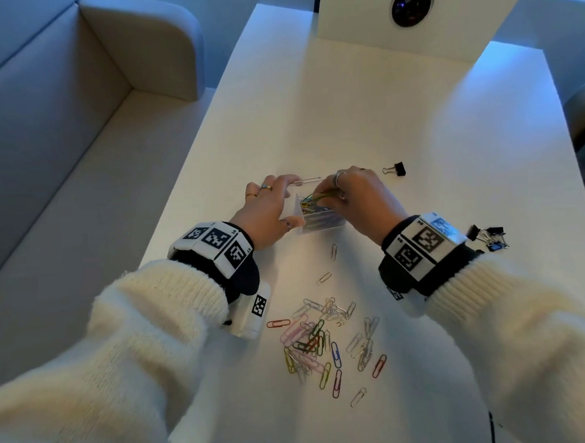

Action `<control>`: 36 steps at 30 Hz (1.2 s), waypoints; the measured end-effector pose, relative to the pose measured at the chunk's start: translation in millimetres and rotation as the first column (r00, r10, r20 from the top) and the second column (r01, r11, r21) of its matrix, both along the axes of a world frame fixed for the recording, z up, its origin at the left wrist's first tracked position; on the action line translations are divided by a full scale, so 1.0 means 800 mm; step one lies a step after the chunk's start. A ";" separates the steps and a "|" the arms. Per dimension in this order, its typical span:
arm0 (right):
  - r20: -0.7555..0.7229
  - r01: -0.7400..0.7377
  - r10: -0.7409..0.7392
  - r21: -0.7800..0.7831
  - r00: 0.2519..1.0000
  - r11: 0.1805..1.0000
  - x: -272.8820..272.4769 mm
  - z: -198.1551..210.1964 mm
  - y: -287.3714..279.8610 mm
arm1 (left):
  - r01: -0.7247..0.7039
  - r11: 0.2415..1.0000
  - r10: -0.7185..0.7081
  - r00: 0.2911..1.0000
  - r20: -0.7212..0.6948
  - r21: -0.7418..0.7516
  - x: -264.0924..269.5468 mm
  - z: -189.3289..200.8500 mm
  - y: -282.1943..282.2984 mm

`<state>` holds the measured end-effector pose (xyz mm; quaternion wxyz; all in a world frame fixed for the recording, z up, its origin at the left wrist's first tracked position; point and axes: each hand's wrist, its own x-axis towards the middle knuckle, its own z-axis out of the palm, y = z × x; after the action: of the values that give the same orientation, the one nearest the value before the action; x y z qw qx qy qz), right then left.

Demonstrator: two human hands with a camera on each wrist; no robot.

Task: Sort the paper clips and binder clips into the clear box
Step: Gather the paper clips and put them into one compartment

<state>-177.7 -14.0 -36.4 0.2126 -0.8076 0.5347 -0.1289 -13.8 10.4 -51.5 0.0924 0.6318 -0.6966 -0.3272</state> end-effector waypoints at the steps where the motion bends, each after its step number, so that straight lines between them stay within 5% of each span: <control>1: -0.016 -0.007 0.007 -0.002 1.000 1.000 -0.002 -0.004 -0.001 | -0.002 1.000 0.002 1.000 -0.004 0.001 0.000 0.000 0.000; 5: 0.001 -0.038 0.038 -0.031 0.999 0.999 -0.015 -0.012 0.003 | 0.005 1.000 -0.005 1.000 -0.008 -0.001 0.001 0.000 0.000; 8: -0.159 -0.190 0.172 -0.103 0.972 0.976 -0.015 -0.021 0.012 | 0.013 1.000 -0.013 1.000 -0.007 -0.002 0.001 -0.001 0.000; 11: -0.314 -0.232 0.159 -0.212 0.936 0.949 -0.020 -0.021 0.015 | 0.022 1.000 -0.022 1.000 0.004 -0.004 0.001 -0.002 -0.001; 16: -0.209 -0.129 0.076 -0.257 0.975 0.958 -0.031 -0.012 0.008 | 0.016 1.000 -0.016 1.000 0.006 0.000 0.001 0.000 0.000; 21: -0.359 -0.242 0.175 -0.152 0.917 0.958 -0.023 -0.016 0.014 | 0.026 1.000 -0.026 1.000 0.014 -0.001 0.001 0.000 0.000; 27: -0.226 -0.104 0.058 -0.199 0.973 0.975 -0.020 -0.016 0.011 | 0.022 1.000 -0.022 0.999 0.024 -0.002 0.001 -0.001 -0.002; 32: -0.398 -0.212 0.148 -0.121 0.905 0.970 -0.016 -0.021 0.015 | 0.016 1.000 -0.016 1.000 0.027 -0.015 -0.001 -0.004 -0.002; 36: -0.247 -0.114 0.084 -0.111 0.965 0.987 -0.029 -0.017 0.015 | 0.030 1.000 -0.030 0.999 0.024 -0.004 0.002 0.000 -0.003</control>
<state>-201.1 -1.7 -50.2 0.1016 -0.8546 0.5066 -0.0520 -12.5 8.0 -51.5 0.0804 0.6251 -0.7076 -0.3195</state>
